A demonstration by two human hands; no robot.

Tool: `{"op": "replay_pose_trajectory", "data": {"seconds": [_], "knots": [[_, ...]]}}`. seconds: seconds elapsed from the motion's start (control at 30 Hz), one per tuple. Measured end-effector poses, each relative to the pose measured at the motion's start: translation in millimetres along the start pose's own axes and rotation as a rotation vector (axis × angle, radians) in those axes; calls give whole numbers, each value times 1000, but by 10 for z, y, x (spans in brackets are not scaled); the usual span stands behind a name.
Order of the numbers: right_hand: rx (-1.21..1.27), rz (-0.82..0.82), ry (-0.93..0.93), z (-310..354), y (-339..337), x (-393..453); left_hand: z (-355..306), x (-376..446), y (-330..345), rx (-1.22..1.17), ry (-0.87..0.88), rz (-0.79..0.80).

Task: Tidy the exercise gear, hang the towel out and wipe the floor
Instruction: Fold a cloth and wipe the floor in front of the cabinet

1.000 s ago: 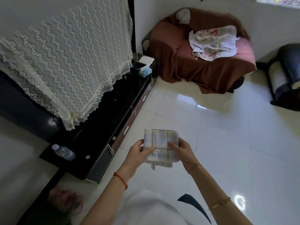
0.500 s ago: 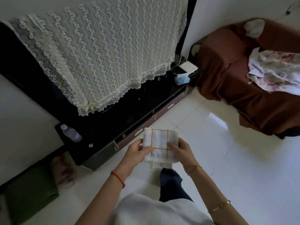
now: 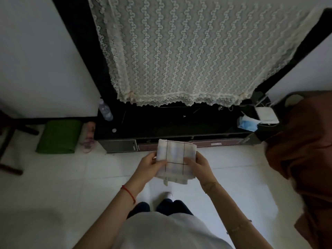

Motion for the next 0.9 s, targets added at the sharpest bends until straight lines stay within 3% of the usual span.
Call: {"op": "replay_pose_trajectory", "data": {"seconds": [0.5, 0.9], "knots": [[-146, 188, 18, -746, 9, -734, 965, -1108, 186, -58, -82, -230], [-234, 181, 39, -1254, -618, -940, 1398, -1384, 925, -106, -125, -235]]}}
Point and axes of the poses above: each hand's wrist, its own x-axis towards the middle knuckle, its own y-axis out of the palm, z = x × y, the point moved 6 cm from there along x, towards the middle knuckle, and after that the axes turned 1 degree about x, right-handed, at the moved point
